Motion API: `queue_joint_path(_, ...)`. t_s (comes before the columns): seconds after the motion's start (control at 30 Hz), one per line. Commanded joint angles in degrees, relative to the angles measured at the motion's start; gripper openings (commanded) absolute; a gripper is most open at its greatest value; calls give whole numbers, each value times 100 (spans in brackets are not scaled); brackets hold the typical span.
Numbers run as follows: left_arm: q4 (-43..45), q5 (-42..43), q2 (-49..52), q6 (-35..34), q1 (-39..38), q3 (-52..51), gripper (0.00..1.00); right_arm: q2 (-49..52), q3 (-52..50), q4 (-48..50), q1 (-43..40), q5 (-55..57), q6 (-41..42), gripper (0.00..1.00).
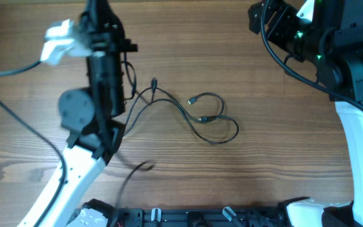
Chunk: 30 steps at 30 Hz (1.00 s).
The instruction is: Untangle cables
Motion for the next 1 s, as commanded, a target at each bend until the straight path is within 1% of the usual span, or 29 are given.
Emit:
queue_joint_path(0.0,2,-817,422,1591,219,111,4,28,11,-46,4,116,-118,100)
queue_joint_path(0.1,2,-833,542,1661,466,304,5,28,11,-72,4,116,-118,100)
queue_joint_path(0.13,2,-833,555,1661,533,372,11,28,9,-72,4,116,-118,100)
queue_joint_path(0.2,-31,-815,579,1661,715,553,26,28,9,-74,4,114,-118,100)
queue_joint_path(0.23,-140,-647,588,1659,841,664,29,28,9,-74,4,114,-118,100)
queue_joint_path(0.27,-356,-348,603,1639,968,789,30,28,9,-74,4,114,-116,100)
queue_joint_path(0.3,-649,-127,623,1639,1064,951,30,28,9,-76,4,111,-118,100)
queue_joint_path(0.37,-1545,243,739,1563,1237,1488,29,28,9,-81,4,111,-118,100)
queue_joint_path(0.43,-2990,627,1051,1091,1506,2529,24,28,9,-83,4,105,-116,100)
queue_joint_path(0.5,-4234,990,1508,697,1825,3644,19,28,9,-103,4,42,-114,100)
queue_joint_path(0.57,-5348,1346,2041,328,2133,4747,15,28,9,-136,4,-22,-120,100)
queue_joint_path(0.63,-6339,2068,2621,129,2446,5757,15,28,-11,-146,4,-42,-116,100)
queue_joint_path(0.7,-6907,2664,3084,26,2686,6384,15,28,-35,-160,4,-39,-116,100)
queue_joint_path(0.73,-7099,2771,3296,-72,2787,6603,16,28,-68,-160,4,-42,-116,100)
queue_joint_path(0.83,-7300,2774,3768,-166,3136,6778,15,39,-109,-210,4,-210,-118,100)
queue_joint_path(0.93,-7440,2771,4148,-190,3606,6778,13,48,-181,-223,4,-463,-122,100)
queue_joint_path(0.97,-7536,2739,4315,-330,3873,6778,12,66,-181,-251,4,-490,-122,100)
